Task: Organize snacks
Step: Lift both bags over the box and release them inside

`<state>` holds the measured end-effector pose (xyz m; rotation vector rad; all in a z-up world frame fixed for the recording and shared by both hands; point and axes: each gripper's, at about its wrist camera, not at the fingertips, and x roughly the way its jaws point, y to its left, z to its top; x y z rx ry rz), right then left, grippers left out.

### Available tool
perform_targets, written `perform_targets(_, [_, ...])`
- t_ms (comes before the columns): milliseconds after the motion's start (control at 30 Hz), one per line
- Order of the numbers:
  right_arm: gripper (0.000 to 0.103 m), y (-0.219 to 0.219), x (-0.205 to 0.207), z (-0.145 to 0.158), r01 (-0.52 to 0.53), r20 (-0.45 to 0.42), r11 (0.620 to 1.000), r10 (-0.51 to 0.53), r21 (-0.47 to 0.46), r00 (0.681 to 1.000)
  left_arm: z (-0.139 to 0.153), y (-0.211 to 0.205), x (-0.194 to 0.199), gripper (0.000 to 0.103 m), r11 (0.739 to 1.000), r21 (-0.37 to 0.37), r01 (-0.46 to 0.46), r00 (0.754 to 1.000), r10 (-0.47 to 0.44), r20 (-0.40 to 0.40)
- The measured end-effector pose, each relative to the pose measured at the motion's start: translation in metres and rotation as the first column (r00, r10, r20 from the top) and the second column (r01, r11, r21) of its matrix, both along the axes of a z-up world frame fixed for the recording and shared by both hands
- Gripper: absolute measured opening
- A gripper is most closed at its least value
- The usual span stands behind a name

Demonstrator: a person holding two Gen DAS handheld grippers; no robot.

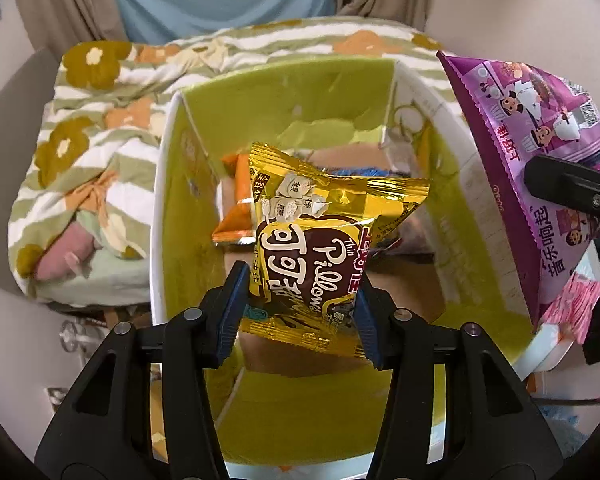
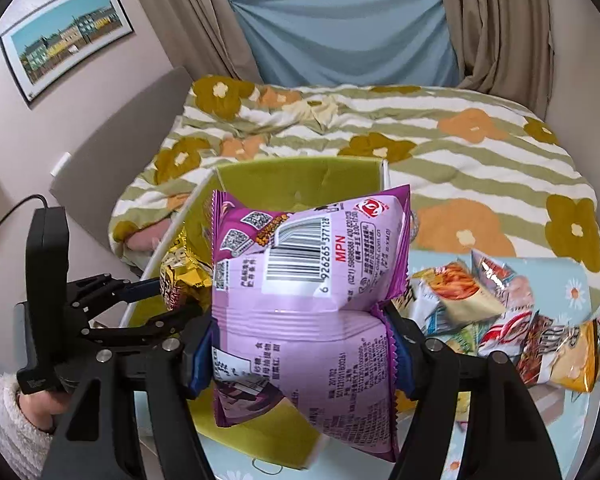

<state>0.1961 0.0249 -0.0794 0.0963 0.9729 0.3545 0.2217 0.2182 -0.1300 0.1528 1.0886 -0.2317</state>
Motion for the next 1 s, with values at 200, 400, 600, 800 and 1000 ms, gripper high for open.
perform_targets(200, [0.065,0.007,0.0,-0.007,0.041,-0.03,0.999,-0.042,-0.034,0.999,-0.005,0.014,-0.006,0.103,0.998,-0.04,-0.047,0.999,0.047,0.003])
perform_targets(400, [0.067,0.015,0.002,-0.013,0.03,-0.047,0.998,-0.033,-0.059,0.998,0.004,0.023,-0.018,0.103,0.993,-0.062,-0.103,0.995,0.103,0.001])
perform_targets(600, [0.067,0.034,0.002,-0.016,-0.018,-0.042,1.0,0.017,-0.017,0.999,0.01,0.029,-0.032,0.103,0.983,-0.066,-0.171,0.985,0.171,0.006])
perform_targets(800, [0.067,0.049,0.004,-0.032,-0.04,-0.051,0.999,0.039,-0.02,0.998,0.008,0.033,-0.04,0.103,0.978,-0.047,-0.201,0.979,0.202,0.02])
perform_targets(1000, [0.09,0.048,0.004,-0.04,-0.024,-0.067,1.0,0.025,0.015,0.997,0.005,0.032,-0.041,0.103,0.976,-0.045,-0.211,0.977,0.212,0.012])
